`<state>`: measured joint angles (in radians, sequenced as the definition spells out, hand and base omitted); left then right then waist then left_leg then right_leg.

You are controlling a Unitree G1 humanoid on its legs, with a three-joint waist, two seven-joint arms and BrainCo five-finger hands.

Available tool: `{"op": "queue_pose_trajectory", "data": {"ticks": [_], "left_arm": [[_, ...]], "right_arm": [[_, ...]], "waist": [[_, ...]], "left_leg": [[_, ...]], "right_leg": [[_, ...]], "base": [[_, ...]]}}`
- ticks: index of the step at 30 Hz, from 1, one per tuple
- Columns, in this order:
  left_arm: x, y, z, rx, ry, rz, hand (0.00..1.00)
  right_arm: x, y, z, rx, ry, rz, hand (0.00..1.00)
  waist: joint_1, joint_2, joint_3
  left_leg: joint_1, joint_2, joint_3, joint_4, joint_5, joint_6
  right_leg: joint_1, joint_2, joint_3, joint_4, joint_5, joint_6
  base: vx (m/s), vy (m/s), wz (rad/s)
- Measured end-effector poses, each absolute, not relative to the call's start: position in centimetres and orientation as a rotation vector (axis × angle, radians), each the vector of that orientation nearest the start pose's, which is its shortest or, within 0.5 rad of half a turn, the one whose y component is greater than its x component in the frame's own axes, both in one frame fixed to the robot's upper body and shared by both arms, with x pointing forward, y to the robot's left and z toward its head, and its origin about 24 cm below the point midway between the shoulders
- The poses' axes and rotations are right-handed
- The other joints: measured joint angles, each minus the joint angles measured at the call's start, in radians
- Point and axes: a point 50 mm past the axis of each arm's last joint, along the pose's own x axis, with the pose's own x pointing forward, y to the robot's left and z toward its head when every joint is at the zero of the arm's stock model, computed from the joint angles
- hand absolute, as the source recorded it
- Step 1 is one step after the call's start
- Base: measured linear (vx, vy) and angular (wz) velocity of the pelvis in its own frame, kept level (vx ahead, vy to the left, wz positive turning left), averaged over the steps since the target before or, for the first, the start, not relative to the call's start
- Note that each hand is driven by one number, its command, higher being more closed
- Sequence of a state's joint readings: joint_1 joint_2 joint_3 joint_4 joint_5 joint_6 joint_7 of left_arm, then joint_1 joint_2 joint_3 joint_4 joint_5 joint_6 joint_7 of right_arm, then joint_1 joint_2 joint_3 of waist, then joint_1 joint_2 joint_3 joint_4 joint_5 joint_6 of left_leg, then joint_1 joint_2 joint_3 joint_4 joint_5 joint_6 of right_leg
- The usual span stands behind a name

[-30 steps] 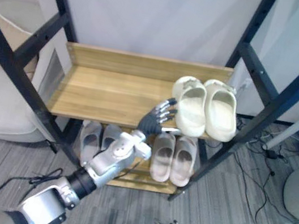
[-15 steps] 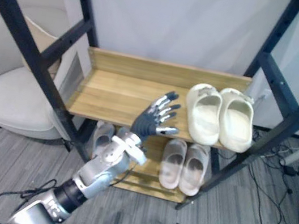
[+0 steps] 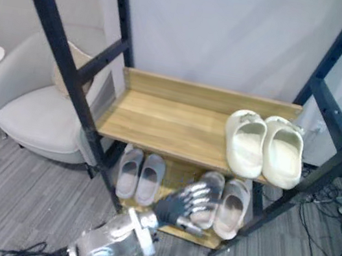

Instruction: Organize the slippers on the shoe rack

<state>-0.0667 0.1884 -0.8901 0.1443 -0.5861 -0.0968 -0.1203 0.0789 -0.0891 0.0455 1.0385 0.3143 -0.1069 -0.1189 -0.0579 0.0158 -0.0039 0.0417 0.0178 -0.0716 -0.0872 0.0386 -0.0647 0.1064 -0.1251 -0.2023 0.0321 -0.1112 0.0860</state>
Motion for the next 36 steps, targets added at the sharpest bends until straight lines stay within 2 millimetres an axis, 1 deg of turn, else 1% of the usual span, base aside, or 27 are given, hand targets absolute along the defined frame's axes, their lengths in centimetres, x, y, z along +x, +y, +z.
{"op": "queue_pose_trajectory", "data": {"ticks": [1,3,4,6,7,8,9,10,11,12,13,14,15,17,18,19,24,28,35,36], "left_arm": [[17.3,0.0,-0.9,-0.321,0.325,-0.889,0.0],[16.5,1.6,-4.6,-0.211,0.461,-0.828,0.0],[16.4,1.9,-5.1,-0.185,0.481,-0.819,0.0],[16.0,4.1,-8.1,-0.045,0.582,-0.754,0.0],[16.0,4.5,-8.5,-0.026,0.598,-0.74,0.0],[15.9,5.5,-9.4,0.008,0.636,-0.699,0.0],[15.9,7.4,-10.8,0.07,0.694,-0.62,0.0],[15.9,8.0,-11.2,0.092,0.707,-0.592,0.0],[15.9,9.6,-12.0,0.129,0.751,-0.512,0.0],[15.5,10.8,-12.8,0.163,0.79,-0.453,0.0],[15.4,11.4,-13.1,0.174,0.812,-0.423,0.0],[14.7,12.7,-13.9,0.206,0.864,-0.372,0.0],[14.1,13.5,-14.4,0.225,0.902,-0.339,0.0],[13.2,14.7,-15.2,0.236,0.966,-0.266,0.0],[13.0,14.8,-15.3,0.242,0.974,-0.253,0.0],[12.7,15.5,-15.5,0.258,0.992,-0.221,0.0],[11.8,16.3,-15.8,0.283,1.019,-0.152,0.0],[11.7,16.5,-15.9,0.261,1.027,-0.096,0.0],[11.6,17.0,-15.9,0.23,1.033,-0.044,0.0],[11.9,17.0,-15.8,0.213,1.026,-0.029,0.0]], "right_arm": [[10.5,-18.8,-15.7,0.115,1.006,-0.311,0.0],[10.5,-18.8,-15.7,0.112,1.006,-0.305,0.0],[10.5,-18.7,-15.7,0.111,1.006,-0.305,0.0],[10.4,-18.6,-15.7,0.108,1.008,-0.297,0.0],[10.4,-18.6,-15.8,0.108,1.009,-0.295,0.0],[10.3,-18.4,-15.8,0.111,1.012,-0.293,0.0],[10.1,-18.1,-15.9,0.108,1.018,-0.28,0.0],[10.2,-18.0,-15.9,0.107,1.017,-0.275,0.0],[10.2,-18.0,-15.8,0.109,1.014,-0.274,0.0],[10.2,-17.9,-15.9,0.112,1.016,-0.273,0.0],[10.2,-17.8,-15.9,0.114,1.017,-0.273,0.0],[10.2,-17.6,-15.9,0.119,1.017,-0.271,0.0],[10.2,-17.5,-15.9,0.122,1.018,-0.27,0.0],[10.2,-17.4,-15.9,0.126,1.017,-0.272,0.0],[10.2,-17.4,-15.9,0.126,1.016,-0.272,0.0],[10.3,-17.3,-15.9,0.126,1.011,-0.272,0.0],[10.1,-17.4,-16.0,0.122,1.019,-0.276,0.0],[10.3,-17.4,-16.0,0.124,1.013,-0.281,0.0],[10.3,-17.4,-16.0,0.143,1.014,-0.299,0.0],[9.8,-17.7,-16.1,0.132,1.019,-0.304,0.0]], "waist": [[0.0,-0.001,-0.001],[0.0,-0.004,0.001],[0.0,-0.005,0.001],[0.0,-0.013,0.004],[0.0,-0.015,0.005],[0.0,-0.022,0.01],[0.0,-0.035,0.012],[0.0,-0.039,0.013],[0.0,-0.043,0.016],[0.0,-0.051,0.021],[0.001,-0.054,0.023],[0.0,-0.062,0.028],[0.0,-0.066,0.03],[0.001,-0.07,0.032],[0.001,-0.07,0.034],[0.001,-0.071,0.045],[0.004,-0.068,0.053],[0.003,-0.063,0.057],[0.007,-0.061,0.063],[-0.003,-0.068,0.075]], "left_leg": [[0.0,0.001,0.0,0.0,0.001,0.0],[0.001,0.006,-0.005,-0.001,0.003,-0.004],[0.002,0.007,-0.006,-0.002,0.003,-0.004],[0.01,0.009,-0.01,-0.007,0.008,-0.007],[0.014,0.01,-0.011,-0.009,0.009,-0.007],[0.027,0.009,-0.015,-0.014,0.013,-0.008],[0.036,0.01,-0.019,-0.014,0.013,-0.008],[0.036,0.01,-0.019,-0.014,0.013,-0.008],[0.036,0.01,-0.019,-0.014,0.014,-0.009],[0.037,0.01,-0.019,-0.014,0.014,-0.009],[0.037,0.01,-0.019,-0.014,0.014,-0.009],[0.038,0.009,-0.019,-0.014,0.014,-0.009],[0.038,0.009,-0.019,-0.014,0.014,-0.009],[0.041,0.006,-0.019,-0.014,0.013,-0.009],[0.042,0.005,-0.019,-0.014,0.013,-0.009],[0.055,0.004,-0.02,-0.015,0.013,-0.008],[0.063,0.003,-0.025,-0.015,0.013,-0.008],[0.06,0.0,-0.042,-0.015,0.014,-0.008],[0.017,-0.014,-0.109,-0.007,0.026,-0.007],[-0.008,-0.018,-0.101,0.03,0.011,-0.01]], "right_leg": [[0.0,0.001,0.0,0.0,0.0,-0.001],[0.0,0.006,-0.003,-0.002,0.001,-0.002],[0.001,0.007,-0.004,-0.002,0.001,-0.002],[0.009,0.011,-0.006,-0.003,0.002,-0.003],[0.014,0.011,-0.007,-0.003,0.002,-0.003],[0.029,0.011,-0.011,-0.004,0.002,-0.004],[0.039,0.012,-0.013,-0.005,-0.001,-0.005],[0.038,0.012,-0.013,-0.005,-0.001,-0.006],[0.038,0.012,-0.013,-0.005,-0.001,-0.006],[0.038,0.012,-0.013,-0.005,-0.001,-0.006],[0.039,0.012,-0.013,-0.005,-0.001,-0.006],[0.04,0.011,-0.013,-0.006,-0.001,-0.006],[0.04,0.011,-0.013,-0.006,-0.001,-0.006],[0.043,0.008,-0.013,-0.006,-0.001,-0.005],[0.045,0.007,-0.013,-0.006,-0.001,-0.005],[0.061,0.006,-0.014,-0.008,-0.002,-0.004],[0.07,0.005,-0.022,-0.01,-0.004,-0.002],[0.071,0.003,-0.037,-0.002,-0.012,0.0],[0.071,0.0,-0.102,0.0,-0.021,0.002],[0.068,-0.002,-0.111,0.004,-0.023,0.0]], "base": [[-0.07,-0.02,-0.01],[-0.08,-0.024,0.03],[-0.06,-0.023,0.04],[-0.03,-0.021,0.03],[0.0,-0.021,0.05],[-0.01,-0.023,0.08],[-0.01,-0.023,0.08],[-0.04,-0.02,0.05],[-0.03,-0.012,0.0],[-0.03,-0.01,-0.01],[0.0,0.0,0.0],[0.0,0.0,0.0],[0.0,0.0,0.0],[0.0,0.0,0.0],[0.0,-0.003,0.03],[-0.01,-0.006,0.03],[-0.04,-0.015,0.02],[-0.03,-0.02,0.11],[0.0,-0.033,0.31],[-0.01,-0.011,0.13]]}}
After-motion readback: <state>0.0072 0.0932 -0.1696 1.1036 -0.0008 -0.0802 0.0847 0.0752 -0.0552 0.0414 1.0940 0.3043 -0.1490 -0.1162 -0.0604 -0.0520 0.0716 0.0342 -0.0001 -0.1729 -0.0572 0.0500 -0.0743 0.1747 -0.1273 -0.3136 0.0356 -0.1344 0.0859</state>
